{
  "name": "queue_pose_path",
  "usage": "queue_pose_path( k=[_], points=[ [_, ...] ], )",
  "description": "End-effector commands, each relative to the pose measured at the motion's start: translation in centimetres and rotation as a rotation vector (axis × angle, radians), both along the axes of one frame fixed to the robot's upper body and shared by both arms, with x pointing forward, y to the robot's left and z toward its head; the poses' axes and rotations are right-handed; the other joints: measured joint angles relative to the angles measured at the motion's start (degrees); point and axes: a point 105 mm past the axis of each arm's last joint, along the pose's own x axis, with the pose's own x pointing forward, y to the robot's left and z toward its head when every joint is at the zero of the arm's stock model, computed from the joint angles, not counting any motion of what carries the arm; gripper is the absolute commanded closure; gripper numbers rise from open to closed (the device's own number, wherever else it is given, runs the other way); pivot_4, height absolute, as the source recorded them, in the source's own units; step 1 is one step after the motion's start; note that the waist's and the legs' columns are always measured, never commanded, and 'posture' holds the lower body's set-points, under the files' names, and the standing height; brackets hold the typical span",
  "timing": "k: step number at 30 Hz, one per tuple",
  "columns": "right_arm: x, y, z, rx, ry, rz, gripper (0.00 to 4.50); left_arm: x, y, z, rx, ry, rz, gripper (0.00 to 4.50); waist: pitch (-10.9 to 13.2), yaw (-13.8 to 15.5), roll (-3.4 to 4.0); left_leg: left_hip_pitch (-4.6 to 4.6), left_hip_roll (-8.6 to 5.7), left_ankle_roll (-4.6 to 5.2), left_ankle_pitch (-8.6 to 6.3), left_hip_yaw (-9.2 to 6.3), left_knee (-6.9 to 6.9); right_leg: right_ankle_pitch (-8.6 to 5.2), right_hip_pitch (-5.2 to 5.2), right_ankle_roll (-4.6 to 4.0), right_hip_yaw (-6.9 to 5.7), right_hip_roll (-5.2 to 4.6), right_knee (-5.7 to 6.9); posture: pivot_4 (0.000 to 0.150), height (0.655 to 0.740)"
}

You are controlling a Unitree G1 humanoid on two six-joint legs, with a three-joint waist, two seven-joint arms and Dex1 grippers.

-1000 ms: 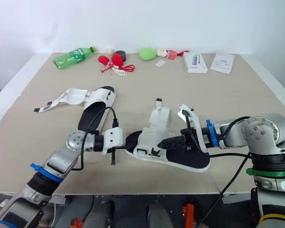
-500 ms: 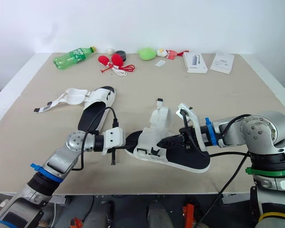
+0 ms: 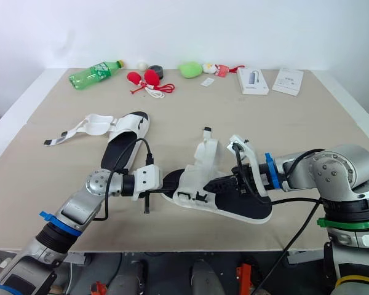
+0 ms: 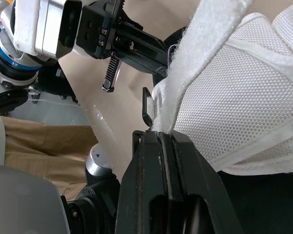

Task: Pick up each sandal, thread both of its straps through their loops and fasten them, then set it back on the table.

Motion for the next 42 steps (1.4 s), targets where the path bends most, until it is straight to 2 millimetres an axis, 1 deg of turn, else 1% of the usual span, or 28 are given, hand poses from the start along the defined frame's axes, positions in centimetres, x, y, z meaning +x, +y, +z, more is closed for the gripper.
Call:
queue_pose_path(
  k=[1, 6, 14, 15, 16, 17, 18, 19, 20, 21, 26, 31, 33, 34, 36, 37, 38, 39, 42],
  points=[
    [-1.3, 0.8, 0.9, 0.021, -0.011, 0.088, 4.48, -0.5, 0.5, -3.2, 0.093, 0.093, 0.015, 4.50, 0.0, 0.0, 0.00, 0.00, 0.00, 0.00, 0.00, 0.00, 0.00, 0.00, 0.00, 0.00, 0.00, 0.00, 0.00, 0.150, 0.7400],
    [-1.5, 0.8, 0.0, -0.003, -0.007, 0.076, 4.48, -0.5, 0.4, -3.2, 0.091, 0.094, 0.017, 4.50, 0.0, 0.0, 0.00, 0.00, 0.00, 0.00, 0.00, 0.00, 0.00, 0.00, 0.00, 0.00, 0.00, 0.00, 0.00, 0.150, 0.7400],
    [-1.6, 0.7, -0.1, -0.023, -0.029, 0.069, 4.48, -0.5, 0.4, -3.3, 0.091, 0.097, 0.018, 4.50, 0.0, 0.0, 0.00, 0.00, 0.00, 0.00, 0.00, 0.00, 0.00, -0.01, 0.00, 0.00, 0.00, -0.01, 0.00, 0.150, 0.7400],
    [-1.5, 0.6, -0.1, -0.025, -0.034, 0.064, 3.84, -0.5, 0.4, -3.3, 0.091, 0.097, 0.018, 4.50, 0.0, 0.0, 0.00, 0.00, -0.01, 0.00, 0.00, 0.00, 0.00, -0.01, 0.00, 0.01, 0.00, -0.01, 0.00, 0.150, 0.7400],
    [-1.5, 0.6, 0.0, -0.021, -0.037, 0.067, 3.58, -0.5, 0.3, -3.3, 0.091, 0.096, 0.017, 4.50, 0.0, 0.0, 0.00, 0.00, -0.01, 0.00, 0.00, 0.00, 0.00, -0.01, 0.00, 0.01, 0.00, -0.01, 0.00, 0.150, 0.7400],
    [-1.5, 0.6, 0.1, -0.017, -0.038, 0.070, 3.04, -0.5, 0.3, -3.3, 0.091, 0.096, 0.017, 4.50, 0.0, 0.0, 0.00, -0.01, 0.00, -0.01, 0.00, 0.00, 0.00, -0.01, 0.00, 0.01, 0.00, -0.01, 0.00, 0.150, 0.7400],
    [-1.4, 0.6, 0.3, -0.015, -0.054, 0.068, 2.92, -0.4, 0.3, -3.3, 0.091, 0.096, 0.017, 4.50, 0.0, 0.0, 0.00, -0.01, -0.01, -0.01, 0.00, 0.00, 0.00, -0.01, 0.00, 0.01, 0.00, -0.01, 0.00, 0.150, 0.7400],
    [-1.3, 0.6, 0.6, -0.014, -0.069, 0.066, 2.33, -0.4, 0.3, -3.3, 0.091, 0.095, 0.016, 4.50, 0.0, 0.0, 0.00, 0.00, -0.01, -0.01, 0.00, 0.00, 0.01, -0.01, 0.00, 0.01, 0.00, -0.01, 0.00, 0.150, 0.7400],
    [-1.0, 0.6, 1.0, -0.003, -0.090, 0.056, 1.82, -0.4, 0.3, -3.3, 0.091, 0.095, 0.016, 4.50, 0.0, 0.0, 0.00, 0.00, -0.01, -0.01, 0.00, 0.00, 0.01, -0.01, 0.01, 0.01, 0.00, -0.01, 0.00, 0.150, 0.7400],
    [-0.5, 0.5, 1.4, 0.005, -0.108, 0.035, 1.47, -0.4, 0.3, -3.3, 0.091, 0.095, 0.015, 4.50, 0.0, 0.0, 0.00, 0.01, -0.01, -0.01, 0.00, 0.00, 0.02, -0.01, 0.01, 0.01, 0.00, -0.01, 0.00, 0.150, 0.7400],
    [0.9, 0.3, 2.8, 0.030, -0.146, -0.010, 1.47, -0.5, 0.2, -3.3, 0.090, 0.094, 0.008, 4.50, 0.0, 0.0, 0.00, 0.01, -0.01, -0.01, 0.00, 0.00, 0.04, 0.00, 0.02, 0.01, 0.00, -0.01, 0.00, 0.150, 0.7400],
    [1.5, 0.4, 3.0, 0.047, -0.145, -0.037, 1.47, -0.4, 0.1, -3.3, 0.089, 0.090, 0.006, 4.50, 0.0, 0.2, 0.00, -0.04, -0.04, -0.01, 0.00, 0.00, 0.03, 0.00, 0.01, 0.02, 0.00, -0.04, 0.00, 0.150, 0.7400],
    [1.8, 0.4, 2.9, 0.053, -0.145, -0.054, 1.98, -0.4, 0.0, -3.3, 0.089, 0.088, 0.006, 4.50, 0.0, 0.2, 0.00, -0.05, -0.05, -0.01, 0.00, 0.00, 0.03, 0.00, 0.01, 0.02, 0.00, -0.04, 0.00, 0.150, 0.7400],
    [2.0, 0.3, 2.8, 0.054, -0.147, -0.066, 2.34, -0.4, 0.0, -3.3, 0.089, 0.088, 0.005, 4.50, 0.0, 0.2, 0.00, -0.04, -0.05, -0.01, 0.00, 0.00, 0.04, 0.00, 0.02, 0.02, 0.00, -0.05, 0.00, 0.150, 0.7400],
    [2.3, 0.3, 2.7, 0.058, -0.151, -0.088, 3.27, -0.4, 0.0, -3.2, 0.088, 0.087, 0.003, 4.50, 0.0, 0.2, 0.00, -0.04, -0.05, -0.01, 0.00, 0.00, 0.05, 0.00, 0.03, 0.02, 0.00, -0.04, 0.00, 0.150, 0.7400],
    [2.5, 0.2, 2.7, 0.060, -0.152, -0.099, 3.80, -0.4, 0.0, -3.2, 0.088, 0.087, 0.002, 4.50, 0.0, 0.2, 0.00, -0.04, -0.05, -0.01, 0.00, 0.00, 0.05, 0.00, 0.03, 0.03, 0.00, -0.05, 0.00, 0.150, 0.7400],
    [2.6, 0.2, 2.7, 0.062, -0.153, -0.104, 4.23, -0.5, 0.0, -3.2, 0.089, 0.088, 0.001, 4.50, 0.0, 0.2, 0.00, -0.04, -0.05, -0.01, 0.00, 0.00, 0.06, 0.00, 0.04, 0.02, 0.00, -0.05, 0.00, 0.150, 0.7400],
    [2.6, 0.2, 2.7, 0.063, -0.154, -0.107, 4.37, -0.5, 0.0, -3.2, 0.089, 0.088, 0.001, 4.50, 0.0, 0.2, 0.00, -0.04, -0.05, -0.01, 0.00, 0.00, 0.05, 0.00, 0.04, 0.02, 0.00, -0.05, 0.00, 0.150, 0.7400],
    [2.2, 0.5, 2.5, 0.069, -0.145, -0.091, 4.37, -0.5, 0.0, -3.3, 0.090, 0.088, 0.001, 4.50, 0.0, 0.2, 0.00, -0.05, -0.05, -0.01, 0.00, 0.00, 0.05, 0.00, 0.04, 0.02, 0.00, -0.05, 0.00, 0.150, 0.7400]
  ],
)
